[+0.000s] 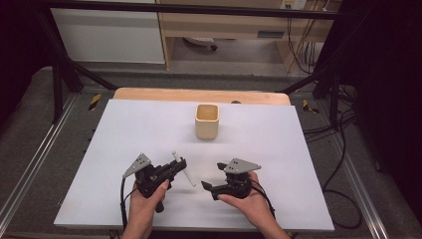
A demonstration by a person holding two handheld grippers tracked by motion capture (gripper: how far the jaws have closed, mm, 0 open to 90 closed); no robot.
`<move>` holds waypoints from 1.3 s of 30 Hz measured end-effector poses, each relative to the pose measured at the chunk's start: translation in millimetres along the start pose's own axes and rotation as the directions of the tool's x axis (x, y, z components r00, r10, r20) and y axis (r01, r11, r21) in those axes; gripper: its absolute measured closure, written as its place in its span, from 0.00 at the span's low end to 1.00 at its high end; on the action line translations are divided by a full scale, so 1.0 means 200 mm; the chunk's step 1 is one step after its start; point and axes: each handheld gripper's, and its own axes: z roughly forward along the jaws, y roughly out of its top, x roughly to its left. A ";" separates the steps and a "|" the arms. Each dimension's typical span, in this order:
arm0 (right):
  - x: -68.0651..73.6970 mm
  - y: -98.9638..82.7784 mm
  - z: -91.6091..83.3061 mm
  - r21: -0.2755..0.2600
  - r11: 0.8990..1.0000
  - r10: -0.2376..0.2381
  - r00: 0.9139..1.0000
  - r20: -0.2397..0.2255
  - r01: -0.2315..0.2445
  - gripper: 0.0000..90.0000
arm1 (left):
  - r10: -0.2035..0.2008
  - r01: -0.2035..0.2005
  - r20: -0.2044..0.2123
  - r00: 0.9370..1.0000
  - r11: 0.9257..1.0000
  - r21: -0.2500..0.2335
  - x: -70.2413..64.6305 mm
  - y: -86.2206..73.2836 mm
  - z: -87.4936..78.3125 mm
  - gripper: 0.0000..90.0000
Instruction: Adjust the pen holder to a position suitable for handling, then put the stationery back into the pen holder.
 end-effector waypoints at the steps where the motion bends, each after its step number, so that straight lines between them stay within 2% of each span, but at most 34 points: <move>1: 0.00 0.00 0.00 0.003 1.000 0.004 1.000 0.006 -0.004 0.12 | 0.002 -0.002 -0.002 1.000 1.000 -0.001 0.00 0.00 0.00 0.88; 3: -0.02 0.00 0.00 0.006 1.000 0.008 1.000 0.019 -0.008 0.08 | 0.002 -0.002 -0.006 1.000 1.000 -0.004 0.00 0.00 0.00 0.87; 8: -0.04 -0.02 -0.02 -0.016 1.000 -0.023 0.999 0.038 0.024 0.04 | 0.017 -0.017 -0.014 1.000 1.000 -0.003 0.00 0.01 -0.01 0.88; 14: -0.08 -0.01 -0.05 -0.033 0.999 -0.007 0.999 0.051 0.008 0.04 | 0.040 -0.040 -0.026 0.999 0.999 -0.001 -0.01 0.01 -0.01 0.87; 19: -0.12 0.00 -0.10 -0.019 1.000 0.010 0.998 0.057 -0.009 0.04 | 0.061 -0.062 -0.048 0.997 0.998 -0.003 -0.01 0.02 -0.02 0.87; 22: -0.15 0.00 -0.14 -0.016 1.000 0.016 0.997 0.078 -0.015 0.04 | 0.078 -0.078 -0.058 0.995 0.997 0.000 -0.01 0.02 -0.02 0.87; 27: -0.22 -0.02 -0.22 -0.008 1.000 0.020 0.992 0.122 -0.019 0.03 | 0.121 -0.120 -0.077 0.990 0.993 0.006 -0.02 0.03 -0.03 0.87; 32: -0.27 -0.08 -0.33 -0.012 0.999 0.052 0.985 0.162 -0.050 0.03 | 0.160 -0.159 -0.085 0.983 0.987 0.020 -0.04 0.04 -0.06 0.87; 37: -0.28 -0.16 -0.44 -0.008 0.998 0.066 0.980 0.189 -0.065 0.03 | 0.144 -0.143 -0.093 0.985 0.990 0.011 -0.04 0.08 -0.08 0.87; 39: -0.28 -0.18 -0.48 -0.001 0.998 0.068 0.979 0.191 -0.069 0.03 | 0.152 -0.152 -0.092 0.984 0.988 0.014 -0.05 0.09 -0.08 0.87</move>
